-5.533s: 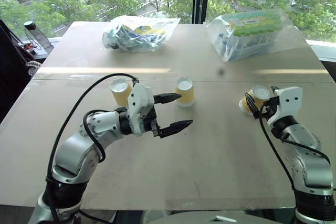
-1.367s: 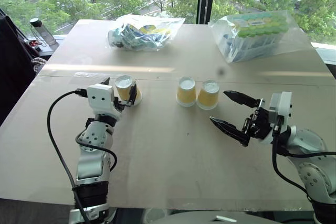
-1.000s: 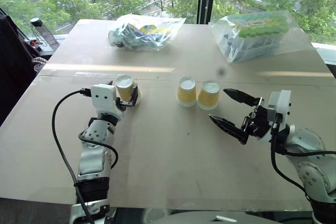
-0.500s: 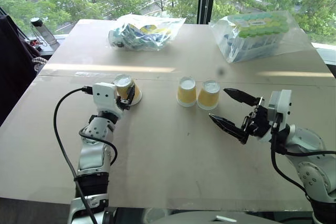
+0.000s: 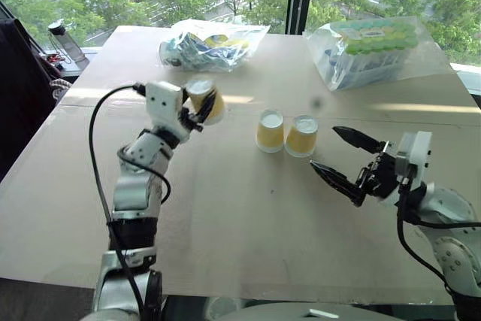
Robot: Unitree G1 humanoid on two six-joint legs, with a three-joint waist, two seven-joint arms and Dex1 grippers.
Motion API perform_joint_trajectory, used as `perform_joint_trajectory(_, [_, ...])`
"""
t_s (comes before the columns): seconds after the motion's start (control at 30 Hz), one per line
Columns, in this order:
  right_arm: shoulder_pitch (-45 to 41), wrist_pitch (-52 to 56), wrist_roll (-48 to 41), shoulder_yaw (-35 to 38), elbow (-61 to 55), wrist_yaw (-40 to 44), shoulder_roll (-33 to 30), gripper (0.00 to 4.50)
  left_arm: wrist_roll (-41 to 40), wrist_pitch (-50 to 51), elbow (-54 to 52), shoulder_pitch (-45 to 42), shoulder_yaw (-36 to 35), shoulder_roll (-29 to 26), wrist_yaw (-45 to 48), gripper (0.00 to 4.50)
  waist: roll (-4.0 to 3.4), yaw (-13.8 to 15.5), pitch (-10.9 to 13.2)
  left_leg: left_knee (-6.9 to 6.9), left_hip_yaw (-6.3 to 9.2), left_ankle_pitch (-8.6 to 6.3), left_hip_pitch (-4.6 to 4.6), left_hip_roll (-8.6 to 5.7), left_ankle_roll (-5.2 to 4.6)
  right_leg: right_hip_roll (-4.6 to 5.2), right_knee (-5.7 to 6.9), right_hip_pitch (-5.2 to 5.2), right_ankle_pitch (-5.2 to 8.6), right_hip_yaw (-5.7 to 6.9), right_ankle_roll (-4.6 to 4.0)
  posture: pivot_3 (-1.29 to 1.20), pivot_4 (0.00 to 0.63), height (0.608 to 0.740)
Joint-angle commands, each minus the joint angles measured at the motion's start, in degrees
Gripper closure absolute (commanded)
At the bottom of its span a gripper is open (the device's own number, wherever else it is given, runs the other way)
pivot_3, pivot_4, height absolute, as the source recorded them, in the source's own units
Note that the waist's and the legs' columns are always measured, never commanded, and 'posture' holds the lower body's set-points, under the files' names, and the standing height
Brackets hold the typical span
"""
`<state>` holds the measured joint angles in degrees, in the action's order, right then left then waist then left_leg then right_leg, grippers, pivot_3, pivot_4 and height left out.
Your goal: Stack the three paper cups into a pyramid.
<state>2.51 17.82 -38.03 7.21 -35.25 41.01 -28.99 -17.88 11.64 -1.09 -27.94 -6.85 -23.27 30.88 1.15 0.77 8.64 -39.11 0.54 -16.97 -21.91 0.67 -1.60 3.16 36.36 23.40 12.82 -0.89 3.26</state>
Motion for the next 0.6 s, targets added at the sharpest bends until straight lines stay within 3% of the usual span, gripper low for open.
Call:
perform_joint_trajectory(0.03, [2.6,-3.3,0.1,3.1,-1.0,0.7,0.0,0.00,-3.2,4.9,-1.5,-7.6,3.5,-0.8,5.9,2.12,0.01,-0.2,0.0,0.00,-0.01,0.00,0.01,0.00,0.00,-0.01,0.01,0.00,0.00,-0.02,0.01,0.00,0.150,0.740])
perform_joint_trajectory(0.27, [7.2,-9.3,1.5,4.1,-0.8,1.2,2.8,0.00,-3.0,7.1,5.3,-20.8,11.3,0.7,17.2,2.12,-0.02,-0.4,0.0,0.01,-0.08,0.00,0.08,0.01,-0.01,-0.12,0.11,0.01,0.02,-0.04,0.00,0.00,0.150,0.740])
perform_joint_trajectory(0.6, [8.6,-12.2,1.6,3.9,-0.3,1.5,3.7,0.00,-3.4,8.2,8.8,-19.9,11.3,0.3,23.9,2.12,-0.02,-1.2,0.1,0.01,0.00,0.00,0.09,0.01,-0.01,-0.13,0.14,0.03,0.02,-0.09,0.01,0.00,0.150,0.740])
